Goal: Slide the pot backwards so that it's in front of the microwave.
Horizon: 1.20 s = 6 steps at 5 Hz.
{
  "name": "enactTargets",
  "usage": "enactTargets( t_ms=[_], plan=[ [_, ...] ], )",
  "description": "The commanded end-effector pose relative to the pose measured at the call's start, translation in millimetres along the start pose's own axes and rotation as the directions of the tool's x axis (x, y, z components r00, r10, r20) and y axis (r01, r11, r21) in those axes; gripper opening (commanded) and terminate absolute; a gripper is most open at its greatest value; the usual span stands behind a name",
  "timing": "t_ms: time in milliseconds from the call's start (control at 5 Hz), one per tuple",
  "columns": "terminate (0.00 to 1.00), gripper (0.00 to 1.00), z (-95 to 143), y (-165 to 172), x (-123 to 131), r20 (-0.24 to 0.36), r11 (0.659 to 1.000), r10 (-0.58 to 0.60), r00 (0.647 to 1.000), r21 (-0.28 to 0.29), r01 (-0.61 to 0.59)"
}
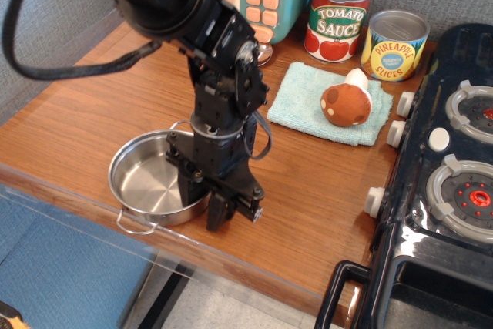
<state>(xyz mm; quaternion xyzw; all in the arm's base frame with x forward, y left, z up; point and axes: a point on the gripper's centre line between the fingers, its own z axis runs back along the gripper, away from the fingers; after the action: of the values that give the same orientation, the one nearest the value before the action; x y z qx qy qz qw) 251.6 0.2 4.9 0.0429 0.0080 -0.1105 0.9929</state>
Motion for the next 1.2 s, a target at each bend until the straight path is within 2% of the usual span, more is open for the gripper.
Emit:
enactTargets(
  t_ms=[0,200,400,600,800,1000],
  plan=[
    [0.00,0.00,6.4,11.6,-2.6,0.001,0.999,0.024,1.000,-0.023,-0.024],
    [0.00,0.00,29.8,12.2,-2.2,0.056,0.998,0.059,0.997,-0.006,-0.058],
    [0.00,0.00,72.7,31.5,12.5,0.134,0.987,0.162,0.978,-0.036,-0.159],
    [0.00,0.00,81.4,78.6,41.4,0.118,0.952,0.303,0.946,-0.091,-0.293],
    [0.00,0.00,55.9,120.4,73.1,0.047,0.921,0.388,0.920,-0.053,-0.386],
    [0.00,0.00,31.6,146.4,88.3,-0.009,0.900,0.435,0.900,0.007,-0.435]
  ],
)
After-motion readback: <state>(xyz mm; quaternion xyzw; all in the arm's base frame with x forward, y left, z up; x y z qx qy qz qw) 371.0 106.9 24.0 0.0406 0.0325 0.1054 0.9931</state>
